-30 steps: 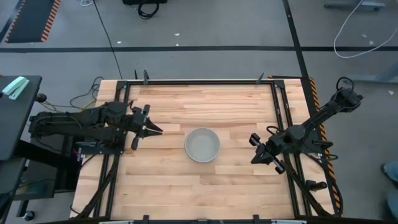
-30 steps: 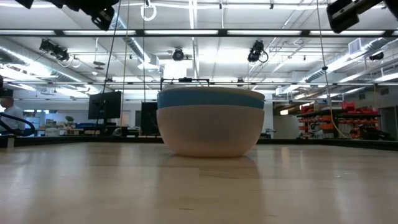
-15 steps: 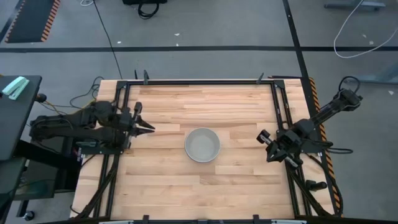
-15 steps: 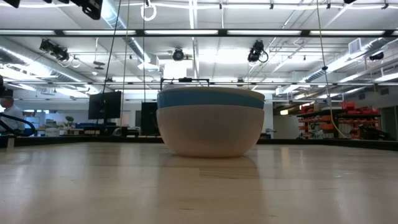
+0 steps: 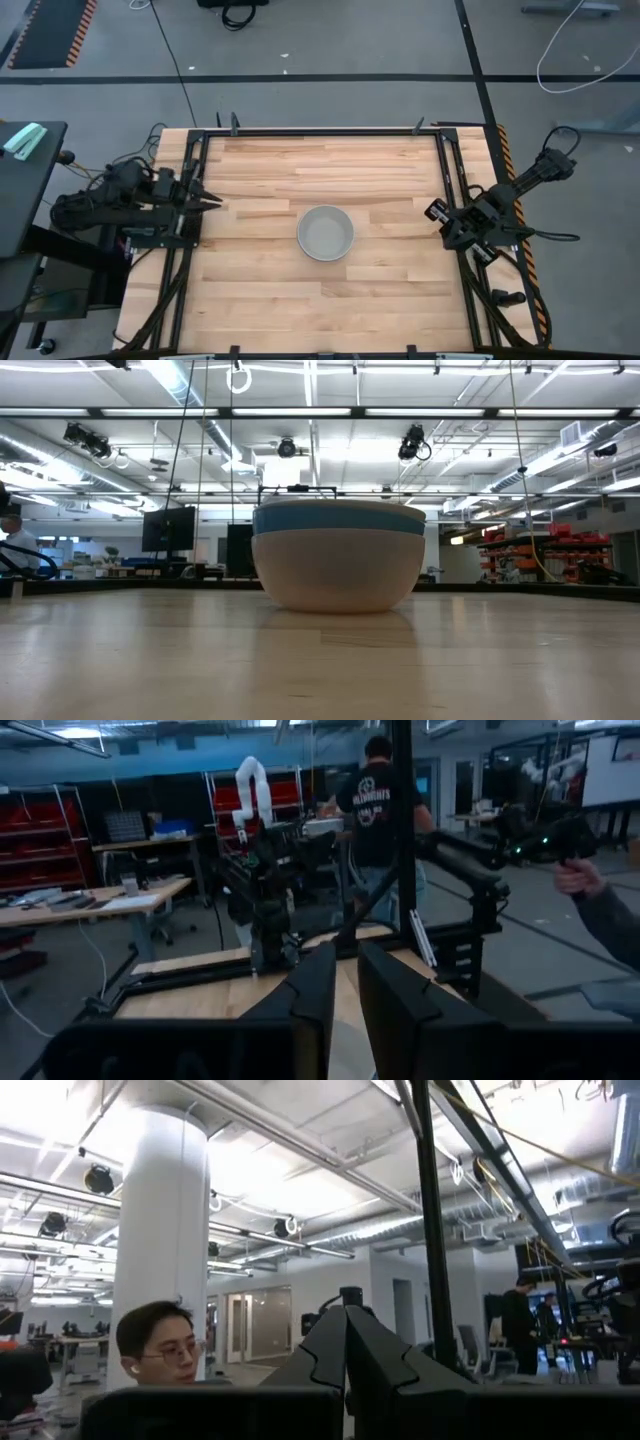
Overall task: Nest bowls inside each other
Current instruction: Return to home position
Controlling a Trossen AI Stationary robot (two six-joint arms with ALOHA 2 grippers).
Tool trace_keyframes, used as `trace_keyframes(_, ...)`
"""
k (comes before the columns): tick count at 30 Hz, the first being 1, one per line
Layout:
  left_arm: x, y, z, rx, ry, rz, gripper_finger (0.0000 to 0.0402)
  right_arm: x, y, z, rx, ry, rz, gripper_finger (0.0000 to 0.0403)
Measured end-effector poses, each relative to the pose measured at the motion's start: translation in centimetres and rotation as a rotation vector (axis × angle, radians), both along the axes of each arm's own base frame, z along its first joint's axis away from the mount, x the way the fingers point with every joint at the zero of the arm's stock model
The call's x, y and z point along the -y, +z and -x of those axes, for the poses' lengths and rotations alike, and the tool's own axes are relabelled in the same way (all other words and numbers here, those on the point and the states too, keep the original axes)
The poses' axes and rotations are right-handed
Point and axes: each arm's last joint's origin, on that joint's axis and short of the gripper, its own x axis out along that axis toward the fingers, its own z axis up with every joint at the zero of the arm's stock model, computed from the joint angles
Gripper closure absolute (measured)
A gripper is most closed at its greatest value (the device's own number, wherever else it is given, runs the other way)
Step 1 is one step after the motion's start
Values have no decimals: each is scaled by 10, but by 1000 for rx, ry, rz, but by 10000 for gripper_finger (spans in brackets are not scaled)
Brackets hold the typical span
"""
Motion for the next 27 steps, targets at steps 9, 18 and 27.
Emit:
trace_keyframes(9,1,-1,18,34,-2,14,345,8,6,13,54,-2,-31,385)
trace_keyframes(18,1,-4,28,44,-1,6,339,14,7,25,81,-6,-39,385)
trace_keyframes(27,2,-8,42,56,-2,13,348,18,9,31,112,-6,-58,385)
